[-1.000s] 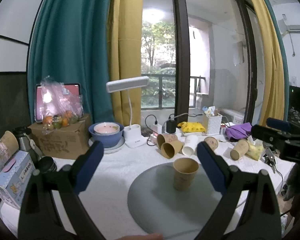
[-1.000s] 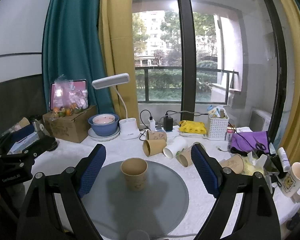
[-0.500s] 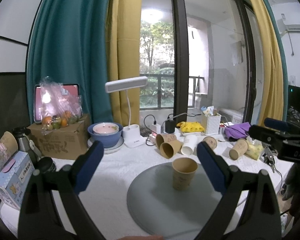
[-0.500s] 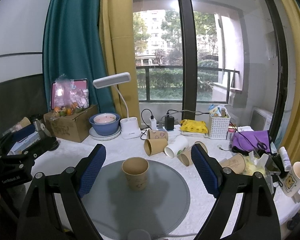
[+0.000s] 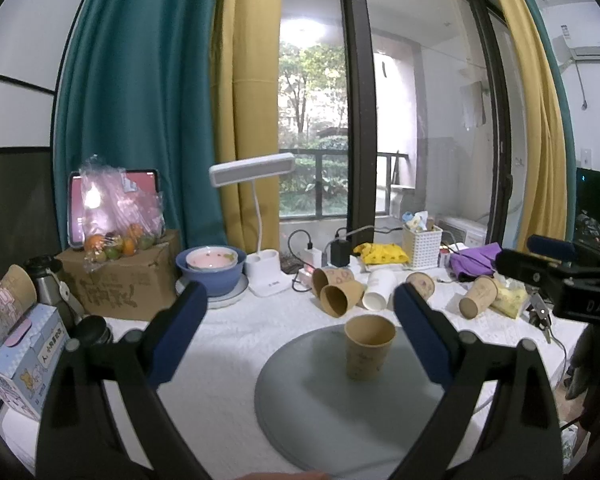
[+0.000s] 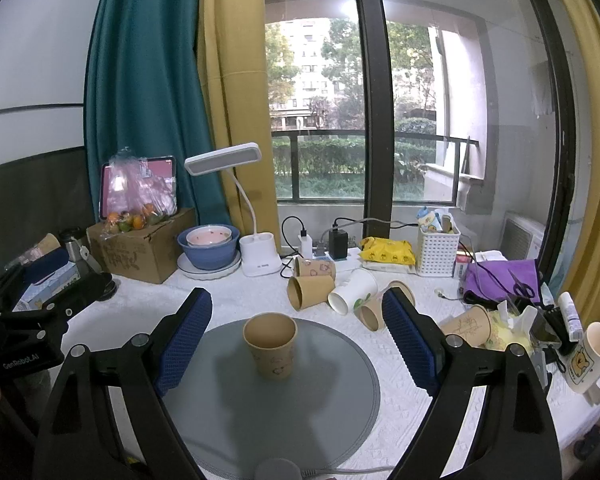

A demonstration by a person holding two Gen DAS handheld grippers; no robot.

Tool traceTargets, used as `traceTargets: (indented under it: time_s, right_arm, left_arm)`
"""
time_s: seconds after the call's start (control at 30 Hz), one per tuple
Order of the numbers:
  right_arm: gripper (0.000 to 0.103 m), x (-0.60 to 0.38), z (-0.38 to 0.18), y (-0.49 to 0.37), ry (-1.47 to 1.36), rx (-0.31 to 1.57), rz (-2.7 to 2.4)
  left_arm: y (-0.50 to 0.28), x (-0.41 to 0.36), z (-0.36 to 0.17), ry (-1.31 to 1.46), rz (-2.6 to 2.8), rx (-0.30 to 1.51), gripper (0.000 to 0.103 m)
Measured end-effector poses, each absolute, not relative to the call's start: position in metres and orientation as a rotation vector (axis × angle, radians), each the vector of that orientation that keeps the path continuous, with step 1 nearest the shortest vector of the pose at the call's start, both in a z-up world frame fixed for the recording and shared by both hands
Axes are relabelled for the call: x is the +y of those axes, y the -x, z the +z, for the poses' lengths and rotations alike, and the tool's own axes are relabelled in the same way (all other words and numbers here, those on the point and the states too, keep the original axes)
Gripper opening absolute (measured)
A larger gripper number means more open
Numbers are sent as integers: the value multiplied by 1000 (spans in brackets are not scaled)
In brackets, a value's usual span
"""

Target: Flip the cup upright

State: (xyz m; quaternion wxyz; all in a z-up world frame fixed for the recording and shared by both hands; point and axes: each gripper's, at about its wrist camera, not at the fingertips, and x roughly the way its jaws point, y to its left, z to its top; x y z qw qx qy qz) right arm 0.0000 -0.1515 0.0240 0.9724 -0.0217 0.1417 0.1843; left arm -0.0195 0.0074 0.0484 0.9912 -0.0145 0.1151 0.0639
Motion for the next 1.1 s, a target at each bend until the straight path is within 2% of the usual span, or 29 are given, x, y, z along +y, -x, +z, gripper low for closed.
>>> traceTargets:
  time_s: [1.1]
  right_arm:
    - [89,-155,19,-3,38,298,372]
  left_arm:
    - [16,6,46,42,123,233,95]
